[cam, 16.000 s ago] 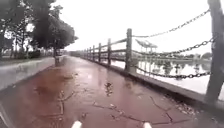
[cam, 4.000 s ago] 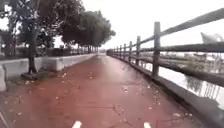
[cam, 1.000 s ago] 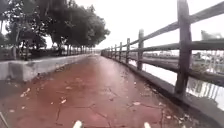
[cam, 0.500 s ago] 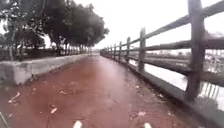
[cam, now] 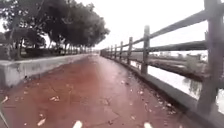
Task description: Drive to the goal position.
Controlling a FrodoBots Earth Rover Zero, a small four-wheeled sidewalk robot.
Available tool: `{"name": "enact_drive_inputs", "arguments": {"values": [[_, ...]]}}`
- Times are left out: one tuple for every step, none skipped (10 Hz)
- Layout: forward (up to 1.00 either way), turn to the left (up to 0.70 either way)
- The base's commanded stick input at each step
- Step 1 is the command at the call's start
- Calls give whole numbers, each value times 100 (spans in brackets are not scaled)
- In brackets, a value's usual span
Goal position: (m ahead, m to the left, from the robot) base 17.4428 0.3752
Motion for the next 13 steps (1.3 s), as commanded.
{"name": "enact_drive_inputs", "arguments": {"values": [[50, 37], [50, 26], [50, 15], [50, 0], [50, 0], [50, 0], [50, 0], [50, 0], [50, 0], [50, 0], [50, 0], [50, 0], [50, 0]]}}
